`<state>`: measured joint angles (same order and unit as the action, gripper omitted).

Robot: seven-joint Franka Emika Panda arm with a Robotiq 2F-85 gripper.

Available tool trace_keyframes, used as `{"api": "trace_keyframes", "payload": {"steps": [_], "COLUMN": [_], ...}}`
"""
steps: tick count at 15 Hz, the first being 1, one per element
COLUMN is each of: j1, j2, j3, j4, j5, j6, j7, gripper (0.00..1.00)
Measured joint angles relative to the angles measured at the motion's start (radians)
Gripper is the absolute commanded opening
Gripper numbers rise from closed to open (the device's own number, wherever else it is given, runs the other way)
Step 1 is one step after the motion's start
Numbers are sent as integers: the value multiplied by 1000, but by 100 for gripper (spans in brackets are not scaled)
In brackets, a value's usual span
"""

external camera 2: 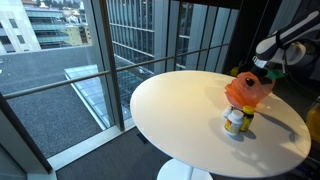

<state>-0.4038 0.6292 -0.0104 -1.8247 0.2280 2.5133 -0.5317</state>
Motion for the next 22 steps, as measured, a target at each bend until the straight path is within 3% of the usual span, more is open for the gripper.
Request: {"api": "trace_keyframes", "payload": {"steps": [10,22], "j1": [-15,-25], "j2": [-101,-142], "j3": [4,-16], "j4": [-35,-6], "j5": [0,71], "j6": [-38,-365], "j7": [0,0], "gripper": [25,25]}}
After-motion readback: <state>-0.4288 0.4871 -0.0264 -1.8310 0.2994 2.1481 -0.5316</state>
